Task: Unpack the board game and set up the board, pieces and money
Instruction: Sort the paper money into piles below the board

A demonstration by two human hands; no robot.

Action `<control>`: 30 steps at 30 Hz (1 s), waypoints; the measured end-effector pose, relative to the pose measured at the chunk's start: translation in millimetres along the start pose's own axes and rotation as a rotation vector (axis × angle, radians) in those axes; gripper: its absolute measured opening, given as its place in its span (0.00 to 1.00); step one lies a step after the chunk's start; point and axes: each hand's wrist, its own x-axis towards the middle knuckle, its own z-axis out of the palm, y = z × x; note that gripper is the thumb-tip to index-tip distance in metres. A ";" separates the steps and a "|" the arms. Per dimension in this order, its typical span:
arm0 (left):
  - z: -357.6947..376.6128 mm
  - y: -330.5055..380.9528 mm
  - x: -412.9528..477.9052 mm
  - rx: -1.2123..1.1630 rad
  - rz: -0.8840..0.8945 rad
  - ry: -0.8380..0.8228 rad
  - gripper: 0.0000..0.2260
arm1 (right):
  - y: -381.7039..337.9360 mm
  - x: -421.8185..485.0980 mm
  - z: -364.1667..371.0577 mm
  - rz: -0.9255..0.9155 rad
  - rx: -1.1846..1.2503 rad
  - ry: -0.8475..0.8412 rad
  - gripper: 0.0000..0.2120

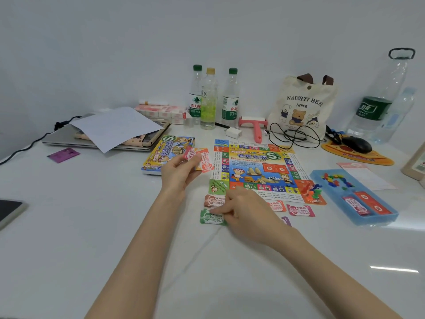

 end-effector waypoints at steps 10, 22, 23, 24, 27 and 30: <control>0.9 -2.8 -0.8 0.031 -0.012 -0.013 0.11 | 1.4 -7.9 -4.3 0.012 0.005 -0.089 0.20; 6.4 -0.8 -7.9 0.061 -0.145 -0.180 0.09 | 17.0 2.9 -15.7 0.316 0.474 0.389 0.08; 8.0 -0.8 -8.9 0.058 -0.163 -0.201 0.09 | 18.6 5.2 -17.9 0.364 0.555 0.421 0.06; 9.2 -1.0 -9.9 0.058 -0.177 -0.222 0.09 | 19.5 7.6 -19.2 0.403 0.616 0.449 0.05; 13.9 -2.4 -14.4 0.110 -0.208 -0.278 0.11 | 22.0 12.6 -20.9 0.478 0.701 0.552 0.05; 19.0 -5.4 -18.9 0.148 -0.231 -0.320 0.17 | 23.0 13.9 -22.9 0.509 0.758 0.568 0.05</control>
